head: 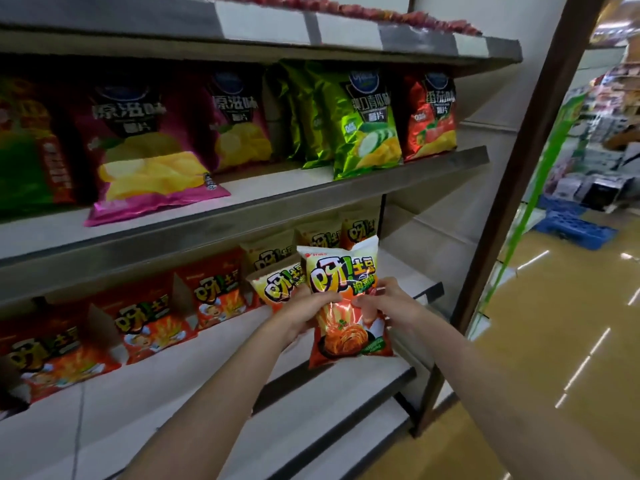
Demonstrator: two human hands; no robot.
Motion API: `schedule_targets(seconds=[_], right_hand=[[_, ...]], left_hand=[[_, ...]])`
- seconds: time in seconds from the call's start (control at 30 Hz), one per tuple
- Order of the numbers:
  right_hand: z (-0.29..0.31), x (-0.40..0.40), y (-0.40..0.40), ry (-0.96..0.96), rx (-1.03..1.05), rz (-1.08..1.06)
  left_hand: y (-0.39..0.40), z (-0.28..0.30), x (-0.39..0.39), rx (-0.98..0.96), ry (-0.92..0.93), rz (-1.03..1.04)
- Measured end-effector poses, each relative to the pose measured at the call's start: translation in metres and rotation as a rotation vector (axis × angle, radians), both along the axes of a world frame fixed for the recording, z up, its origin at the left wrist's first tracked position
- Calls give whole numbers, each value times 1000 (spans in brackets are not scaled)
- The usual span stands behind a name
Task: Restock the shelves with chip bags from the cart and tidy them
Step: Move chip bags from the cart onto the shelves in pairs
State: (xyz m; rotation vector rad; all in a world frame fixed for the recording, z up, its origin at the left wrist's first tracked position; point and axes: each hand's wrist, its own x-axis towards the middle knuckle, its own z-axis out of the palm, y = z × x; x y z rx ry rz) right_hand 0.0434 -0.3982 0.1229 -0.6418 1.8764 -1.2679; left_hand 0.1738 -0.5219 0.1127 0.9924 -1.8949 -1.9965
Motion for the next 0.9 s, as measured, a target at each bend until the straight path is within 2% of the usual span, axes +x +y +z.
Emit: schedule_targets(seconds=[0.23, 0.47, 0.63, 0.9], right_hand=[[-27, -72, -26, 17, 32, 111], [-31, -166, -44, 11, 2, 250], [-41, -208, -77, 57, 18, 342], [-97, -215, -147, 441, 196, 477]], left_hand=[[-14, -23, -60, -72, -104, 89], [-16, -31, -143, -47, -142, 210], [-19, -35, -175, -30, -149, 408], [-39, -64, -191, -66, -247, 679]])
